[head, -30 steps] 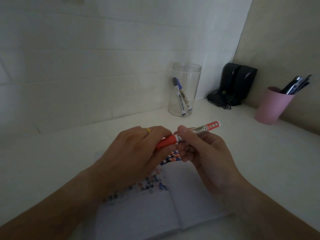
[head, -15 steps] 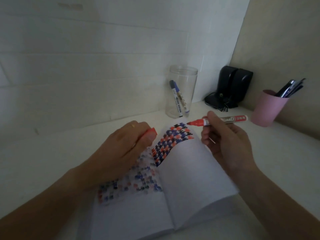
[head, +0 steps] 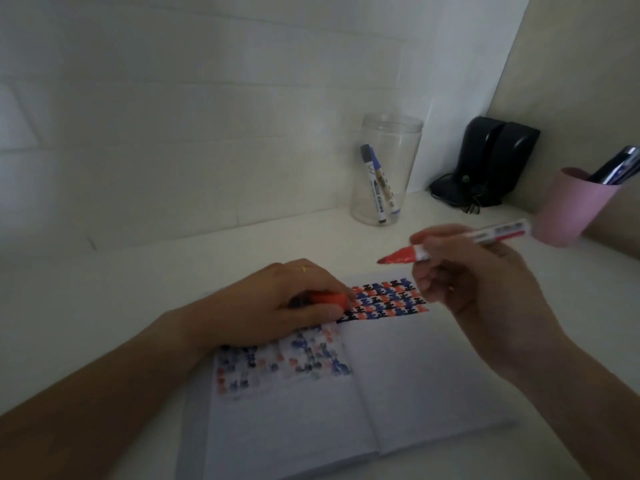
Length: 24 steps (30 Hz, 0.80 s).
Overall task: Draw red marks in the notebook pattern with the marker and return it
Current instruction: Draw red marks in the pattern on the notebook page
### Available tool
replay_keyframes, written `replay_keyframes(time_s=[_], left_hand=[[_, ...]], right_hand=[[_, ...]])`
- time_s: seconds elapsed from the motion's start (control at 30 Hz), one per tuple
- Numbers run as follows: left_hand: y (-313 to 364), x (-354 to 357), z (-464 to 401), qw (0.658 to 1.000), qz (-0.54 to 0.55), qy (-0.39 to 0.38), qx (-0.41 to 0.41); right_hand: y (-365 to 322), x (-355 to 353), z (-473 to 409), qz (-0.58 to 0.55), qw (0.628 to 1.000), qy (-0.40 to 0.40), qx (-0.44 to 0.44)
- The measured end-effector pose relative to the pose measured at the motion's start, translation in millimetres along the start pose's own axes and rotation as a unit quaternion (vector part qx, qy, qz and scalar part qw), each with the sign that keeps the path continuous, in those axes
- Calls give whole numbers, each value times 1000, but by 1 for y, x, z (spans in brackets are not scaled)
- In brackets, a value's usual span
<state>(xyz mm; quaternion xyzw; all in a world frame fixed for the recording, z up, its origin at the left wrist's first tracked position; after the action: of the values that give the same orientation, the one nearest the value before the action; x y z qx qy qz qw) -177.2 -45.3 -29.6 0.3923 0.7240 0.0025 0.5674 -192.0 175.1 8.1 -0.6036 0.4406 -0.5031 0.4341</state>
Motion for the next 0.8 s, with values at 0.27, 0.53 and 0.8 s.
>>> replay_keyframes(time_s=[0.27,0.53,0.8], left_hand=[[-16,-4,-1,997,66,1,-41],[-17,-5,-3,998,62,-4,-19],[-20,-5,-2,997,67,-10,-21]], right_hand=[[43,12,5,121,993,-3,11],[42,13,7,199,977,-15,-76],[48,12,8,243,967,-1,-80]])
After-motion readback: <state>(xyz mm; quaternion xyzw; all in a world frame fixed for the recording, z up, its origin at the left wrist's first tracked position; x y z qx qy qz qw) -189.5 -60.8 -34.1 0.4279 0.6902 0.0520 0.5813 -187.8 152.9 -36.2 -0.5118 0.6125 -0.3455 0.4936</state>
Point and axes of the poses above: each hand's wrist, its own z-axis away from the middle knuckle, its own x-axis out of the palm, y = z × x, the point moved 4 cm from there along -z, towards the middle knuckle, and after that the axes turned 9 degrees about y, right-handed, at the moved point
